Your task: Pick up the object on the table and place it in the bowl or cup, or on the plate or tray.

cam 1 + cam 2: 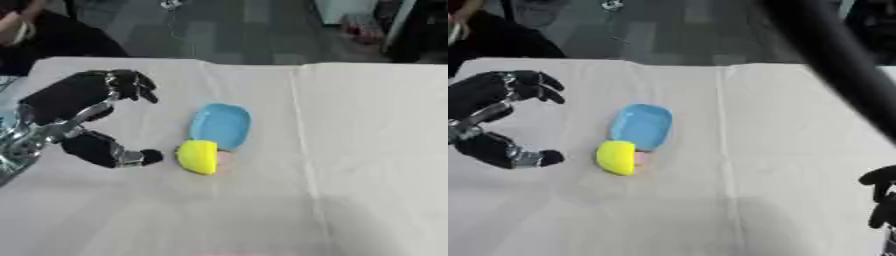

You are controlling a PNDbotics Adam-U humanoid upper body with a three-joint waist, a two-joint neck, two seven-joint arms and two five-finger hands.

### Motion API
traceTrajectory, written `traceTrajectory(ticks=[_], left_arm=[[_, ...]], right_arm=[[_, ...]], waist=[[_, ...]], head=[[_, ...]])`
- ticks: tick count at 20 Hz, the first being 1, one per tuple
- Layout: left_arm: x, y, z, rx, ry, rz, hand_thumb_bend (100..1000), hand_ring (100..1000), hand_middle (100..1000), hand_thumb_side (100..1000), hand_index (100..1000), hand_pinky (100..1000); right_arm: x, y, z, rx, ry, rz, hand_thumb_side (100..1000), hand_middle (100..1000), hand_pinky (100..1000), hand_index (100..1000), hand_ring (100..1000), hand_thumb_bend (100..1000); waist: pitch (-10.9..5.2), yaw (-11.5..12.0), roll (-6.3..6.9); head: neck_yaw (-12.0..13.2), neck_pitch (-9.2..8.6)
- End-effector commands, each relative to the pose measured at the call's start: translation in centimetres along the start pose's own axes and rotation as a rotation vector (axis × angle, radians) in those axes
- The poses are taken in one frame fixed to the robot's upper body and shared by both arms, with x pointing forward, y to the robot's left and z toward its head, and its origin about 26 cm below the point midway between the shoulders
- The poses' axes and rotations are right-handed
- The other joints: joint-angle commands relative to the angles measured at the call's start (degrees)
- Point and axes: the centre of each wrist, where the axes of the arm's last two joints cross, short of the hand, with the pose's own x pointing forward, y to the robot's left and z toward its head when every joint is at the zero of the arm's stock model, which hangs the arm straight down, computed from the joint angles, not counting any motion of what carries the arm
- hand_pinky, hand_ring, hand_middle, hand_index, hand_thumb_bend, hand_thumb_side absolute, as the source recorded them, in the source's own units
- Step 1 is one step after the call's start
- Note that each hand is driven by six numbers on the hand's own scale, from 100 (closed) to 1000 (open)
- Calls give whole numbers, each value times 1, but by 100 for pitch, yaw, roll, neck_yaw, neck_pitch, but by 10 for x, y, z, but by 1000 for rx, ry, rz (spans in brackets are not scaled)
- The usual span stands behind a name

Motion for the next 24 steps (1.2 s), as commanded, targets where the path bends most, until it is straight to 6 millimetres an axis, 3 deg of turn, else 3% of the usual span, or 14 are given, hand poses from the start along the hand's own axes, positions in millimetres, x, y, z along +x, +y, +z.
traceTrajectory(ticks=[1,11,18,24], left_arm=[[4,10,-3,-81,-18,-65,547,687,821,837,779,678],[22,-5,-21,-123,57,-57,557,701,813,823,782,693],[14,-33,-37,-144,117,-4,538,704,819,820,786,690],[8,-55,-49,-12,177,6,521,680,812,818,786,664]], right_arm=[[-1,-6,-9,-15,-56,-18,940,454,166,203,413,100],[-3,-8,-11,-1,-68,-47,940,453,166,199,413,100],[-3,-8,-11,-2,-66,-53,939,453,167,201,413,100],[-3,-8,-11,-3,-65,-56,936,453,167,201,413,100]], waist=[[-51,-36,20],[-54,-85,25],[-58,-74,1],[-62,-65,-12]], head=[[119,-55],[199,-47],[301,-93],[355,-137]])
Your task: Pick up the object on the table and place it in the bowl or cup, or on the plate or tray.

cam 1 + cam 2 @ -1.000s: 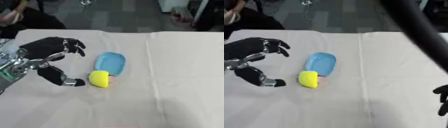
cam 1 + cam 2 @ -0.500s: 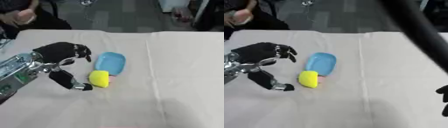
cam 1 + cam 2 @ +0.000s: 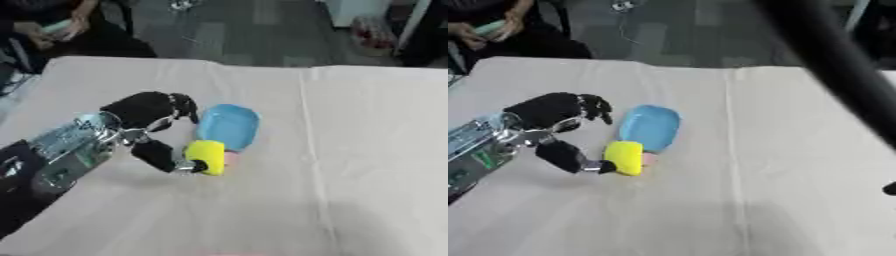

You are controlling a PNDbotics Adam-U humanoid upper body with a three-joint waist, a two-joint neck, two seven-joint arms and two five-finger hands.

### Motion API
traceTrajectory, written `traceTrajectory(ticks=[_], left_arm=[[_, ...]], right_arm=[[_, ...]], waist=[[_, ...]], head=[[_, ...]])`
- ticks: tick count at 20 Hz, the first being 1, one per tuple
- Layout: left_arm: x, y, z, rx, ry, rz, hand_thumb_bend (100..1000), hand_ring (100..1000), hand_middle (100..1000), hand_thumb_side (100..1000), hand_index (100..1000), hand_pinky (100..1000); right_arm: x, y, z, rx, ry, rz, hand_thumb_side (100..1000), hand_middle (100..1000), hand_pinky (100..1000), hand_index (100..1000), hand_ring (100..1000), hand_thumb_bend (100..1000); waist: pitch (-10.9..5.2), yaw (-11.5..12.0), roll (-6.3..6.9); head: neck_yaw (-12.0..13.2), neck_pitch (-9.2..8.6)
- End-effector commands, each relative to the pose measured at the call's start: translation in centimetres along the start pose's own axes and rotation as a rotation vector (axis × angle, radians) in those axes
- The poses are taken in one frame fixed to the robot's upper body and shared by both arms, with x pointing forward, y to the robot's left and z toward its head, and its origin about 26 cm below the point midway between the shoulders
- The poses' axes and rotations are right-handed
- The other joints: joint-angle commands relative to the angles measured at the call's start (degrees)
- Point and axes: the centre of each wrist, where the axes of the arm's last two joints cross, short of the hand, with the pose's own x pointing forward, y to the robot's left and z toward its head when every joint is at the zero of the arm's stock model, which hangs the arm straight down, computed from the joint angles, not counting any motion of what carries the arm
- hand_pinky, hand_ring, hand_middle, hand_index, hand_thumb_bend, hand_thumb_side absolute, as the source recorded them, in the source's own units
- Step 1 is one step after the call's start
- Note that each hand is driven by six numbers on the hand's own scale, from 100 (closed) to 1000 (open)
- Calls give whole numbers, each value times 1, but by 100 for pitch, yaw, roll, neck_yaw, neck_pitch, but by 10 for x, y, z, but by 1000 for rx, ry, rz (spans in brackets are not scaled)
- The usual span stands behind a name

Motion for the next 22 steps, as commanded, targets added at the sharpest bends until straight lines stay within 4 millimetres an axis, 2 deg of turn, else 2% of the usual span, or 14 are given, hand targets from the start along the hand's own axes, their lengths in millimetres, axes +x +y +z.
traceTrajectory(ticks=[1,5,13,22], left_arm=[[-6,-2,-7,58,35,-18,521,682,812,821,786,666],[-11,-11,-14,37,51,-28,523,691,812,821,788,680],[-14,-12,-25,-55,44,-56,519,707,812,816,792,705],[-7,-12,-33,-130,25,-18,529,706,811,794,796,706]], right_arm=[[0,-5,-6,-7,-39,-3,938,453,167,201,413,100],[0,-5,-6,-7,-41,-5,937,453,167,201,413,100],[-1,-6,-7,-6,-45,-9,935,453,167,202,413,100],[-1,-7,-8,0,-49,-15,936,452,167,199,413,100]], waist=[[-50,12,-10],[-45,5,-10],[-47,-4,3],[-47,-19,9]], head=[[69,-131],[116,-133],[148,-131],[178,-68]])
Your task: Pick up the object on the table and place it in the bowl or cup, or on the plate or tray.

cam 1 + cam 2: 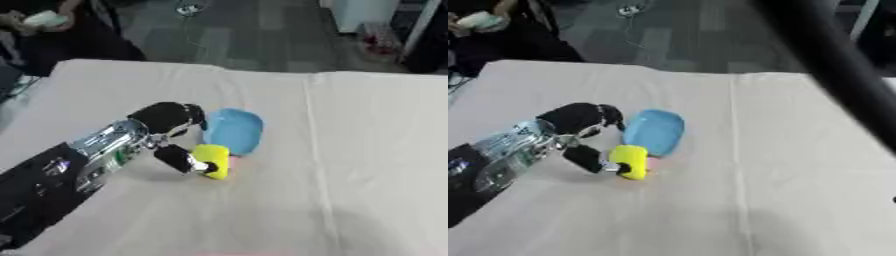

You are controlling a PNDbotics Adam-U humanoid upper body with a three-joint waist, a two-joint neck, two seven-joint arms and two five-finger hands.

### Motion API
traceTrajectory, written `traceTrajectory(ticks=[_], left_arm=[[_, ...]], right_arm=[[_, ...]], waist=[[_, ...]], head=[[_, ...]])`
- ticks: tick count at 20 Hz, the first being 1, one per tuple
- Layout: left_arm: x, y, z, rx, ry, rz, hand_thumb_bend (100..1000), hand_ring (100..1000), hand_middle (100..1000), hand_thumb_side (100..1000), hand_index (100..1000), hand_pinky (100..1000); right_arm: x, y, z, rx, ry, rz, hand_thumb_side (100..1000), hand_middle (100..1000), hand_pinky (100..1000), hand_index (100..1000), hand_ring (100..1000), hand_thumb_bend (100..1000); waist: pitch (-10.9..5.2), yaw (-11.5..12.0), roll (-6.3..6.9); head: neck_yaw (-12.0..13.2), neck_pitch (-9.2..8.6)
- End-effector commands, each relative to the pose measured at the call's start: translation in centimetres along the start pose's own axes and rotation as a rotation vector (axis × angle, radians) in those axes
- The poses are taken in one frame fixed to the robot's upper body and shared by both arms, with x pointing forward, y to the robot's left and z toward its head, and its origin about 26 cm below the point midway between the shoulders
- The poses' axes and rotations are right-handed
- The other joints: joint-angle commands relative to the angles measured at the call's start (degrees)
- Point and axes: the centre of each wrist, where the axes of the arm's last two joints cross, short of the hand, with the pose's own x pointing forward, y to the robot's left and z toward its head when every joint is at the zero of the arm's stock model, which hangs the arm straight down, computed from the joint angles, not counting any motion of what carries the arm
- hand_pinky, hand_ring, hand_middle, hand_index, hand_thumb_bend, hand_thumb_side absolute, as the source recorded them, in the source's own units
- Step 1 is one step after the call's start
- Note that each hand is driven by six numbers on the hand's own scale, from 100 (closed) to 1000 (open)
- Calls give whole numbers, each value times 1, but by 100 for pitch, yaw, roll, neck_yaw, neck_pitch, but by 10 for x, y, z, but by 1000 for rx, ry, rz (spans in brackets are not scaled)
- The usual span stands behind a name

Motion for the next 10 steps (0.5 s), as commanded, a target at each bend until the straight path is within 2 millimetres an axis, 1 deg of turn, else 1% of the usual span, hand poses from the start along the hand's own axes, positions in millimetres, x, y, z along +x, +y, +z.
traceTrajectory(ticks=[1,7,10], left_arm=[[0,11,-2,-9,-7,-2,532,708,811,790,797,708],[4,8,-7,-50,-18,-2,541,711,811,779,798,711],[4,1,-10,-64,-13,1,543,712,811,773,798,711]], right_arm=[[0,-5,-7,-5,-44,0,935,452,167,200,413,100],[-1,-5,-9,-6,-50,-5,932,452,168,203,413,100],[-1,-6,-10,-11,-54,-6,931,452,168,205,413,100]], waist=[[-47,-11,6],[-40,-43,9],[-30,-70,10]], head=[[76,0],[93,11],[93,-38]])
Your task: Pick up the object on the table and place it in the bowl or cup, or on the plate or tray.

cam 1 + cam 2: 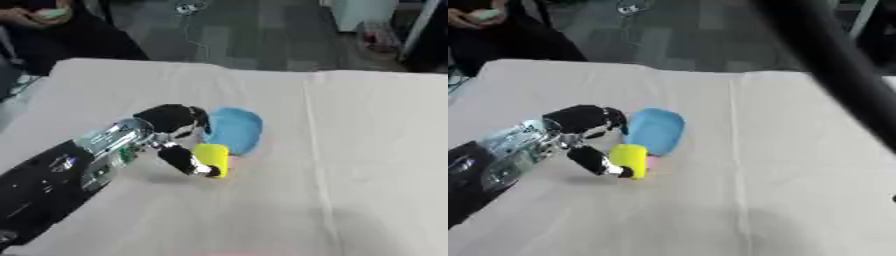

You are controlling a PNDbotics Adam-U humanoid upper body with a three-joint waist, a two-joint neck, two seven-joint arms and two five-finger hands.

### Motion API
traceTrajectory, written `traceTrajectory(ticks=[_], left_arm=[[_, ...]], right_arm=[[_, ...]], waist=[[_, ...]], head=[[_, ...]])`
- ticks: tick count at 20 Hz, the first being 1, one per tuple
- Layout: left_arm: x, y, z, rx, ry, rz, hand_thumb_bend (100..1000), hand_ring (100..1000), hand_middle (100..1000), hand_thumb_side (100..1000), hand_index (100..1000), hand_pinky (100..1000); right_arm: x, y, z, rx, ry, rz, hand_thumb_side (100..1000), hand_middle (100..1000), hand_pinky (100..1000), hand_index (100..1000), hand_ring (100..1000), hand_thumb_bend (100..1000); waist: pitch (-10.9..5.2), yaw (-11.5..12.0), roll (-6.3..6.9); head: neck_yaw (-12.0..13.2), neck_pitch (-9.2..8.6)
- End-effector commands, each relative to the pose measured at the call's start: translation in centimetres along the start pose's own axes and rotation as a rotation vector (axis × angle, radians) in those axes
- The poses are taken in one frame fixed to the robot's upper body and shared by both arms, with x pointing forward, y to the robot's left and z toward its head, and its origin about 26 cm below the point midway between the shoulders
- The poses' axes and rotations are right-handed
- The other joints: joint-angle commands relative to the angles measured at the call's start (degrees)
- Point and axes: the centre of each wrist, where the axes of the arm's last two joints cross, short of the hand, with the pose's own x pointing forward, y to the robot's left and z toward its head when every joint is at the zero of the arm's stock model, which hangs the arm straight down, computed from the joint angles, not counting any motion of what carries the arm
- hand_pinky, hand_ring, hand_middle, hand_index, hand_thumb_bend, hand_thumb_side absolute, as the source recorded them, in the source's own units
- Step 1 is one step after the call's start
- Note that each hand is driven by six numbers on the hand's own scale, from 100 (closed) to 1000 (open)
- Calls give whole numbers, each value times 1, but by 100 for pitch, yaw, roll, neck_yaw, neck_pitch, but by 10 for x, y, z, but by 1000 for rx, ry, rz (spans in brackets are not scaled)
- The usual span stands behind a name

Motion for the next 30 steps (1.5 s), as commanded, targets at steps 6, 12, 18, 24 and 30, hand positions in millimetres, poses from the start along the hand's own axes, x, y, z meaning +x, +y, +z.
traceTrajectory(ticks=[6,12,18,24,30], left_arm=[[-6,-8,-4,-7,20,-8,556,710,811,755,799,709],[-9,-14,-4,-14,28,-10,514,560,672,704,772,515],[-10,-16,-3,-27,43,-2,370,303,477,677,679,157],[-10,-18,-4,-24,60,20,100,108,295,889,574,100],[-8,-20,-3,11,37,38,100,100,125,889,446,100]], right_arm=[[-2,-8,-12,-22,-55,-7,930,453,168,211,412,100],[-3,-8,-13,-22,-54,-12,932,453,167,208,412,100],[-3,-9,-12,-19,-55,-12,928,452,168,208,413,100],[-3,-9,-13,-20,-61,-14,927,451,168,207,413,100],[-3,-9,-13,-20,-64,-15,925,451,168,207,413,100]], waist=[[14,-88,-2],[30,-89,-6],[24,-87,-5],[35,-98,-5],[36,-100,-4]], head=[[82,-152],[77,-87],[68,-34],[46,-29],[50,-3]])
